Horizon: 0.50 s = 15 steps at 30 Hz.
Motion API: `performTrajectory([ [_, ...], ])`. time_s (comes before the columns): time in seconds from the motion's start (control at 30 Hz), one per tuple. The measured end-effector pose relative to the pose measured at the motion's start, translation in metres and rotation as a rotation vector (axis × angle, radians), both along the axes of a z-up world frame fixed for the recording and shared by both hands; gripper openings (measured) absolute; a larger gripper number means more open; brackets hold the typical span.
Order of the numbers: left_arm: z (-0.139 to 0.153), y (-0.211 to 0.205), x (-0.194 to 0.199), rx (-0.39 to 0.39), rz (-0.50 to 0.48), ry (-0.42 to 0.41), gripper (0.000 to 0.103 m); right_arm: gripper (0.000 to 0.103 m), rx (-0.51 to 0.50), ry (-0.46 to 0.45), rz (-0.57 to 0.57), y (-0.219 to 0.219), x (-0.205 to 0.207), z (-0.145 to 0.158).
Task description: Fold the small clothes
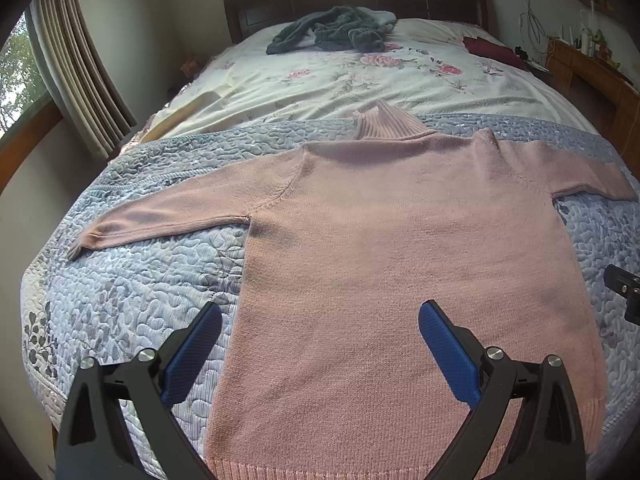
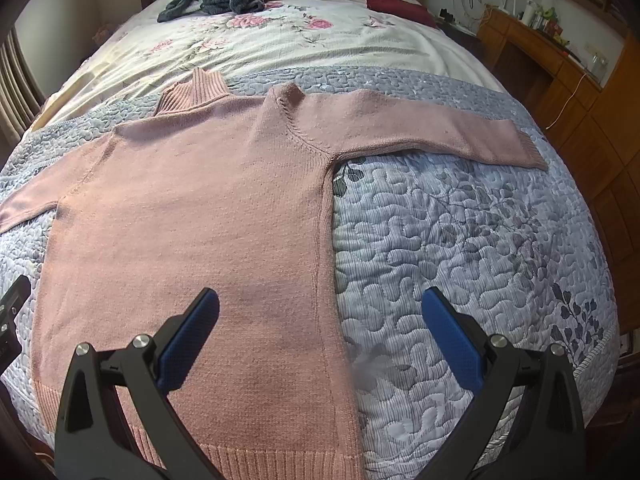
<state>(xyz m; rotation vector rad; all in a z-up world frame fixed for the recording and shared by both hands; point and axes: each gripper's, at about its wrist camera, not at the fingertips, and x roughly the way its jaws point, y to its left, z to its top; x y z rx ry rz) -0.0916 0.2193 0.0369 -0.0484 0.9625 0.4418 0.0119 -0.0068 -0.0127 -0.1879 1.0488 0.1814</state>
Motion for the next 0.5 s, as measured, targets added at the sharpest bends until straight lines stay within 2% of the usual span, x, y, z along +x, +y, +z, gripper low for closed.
performTrajectory([
  [0.3,-0.004,-0.001,0.005,-0.006,-0.002,0.010,0.099,0.100,-0.005,0.001,-0.005,-0.004,0.005,-0.002],
  [0.5,-0.011,-0.008,0.048,-0.040,-0.041,0.003,0.099,0.100,0.015,-0.029,-0.036,-0.032,0.037,-0.003],
])
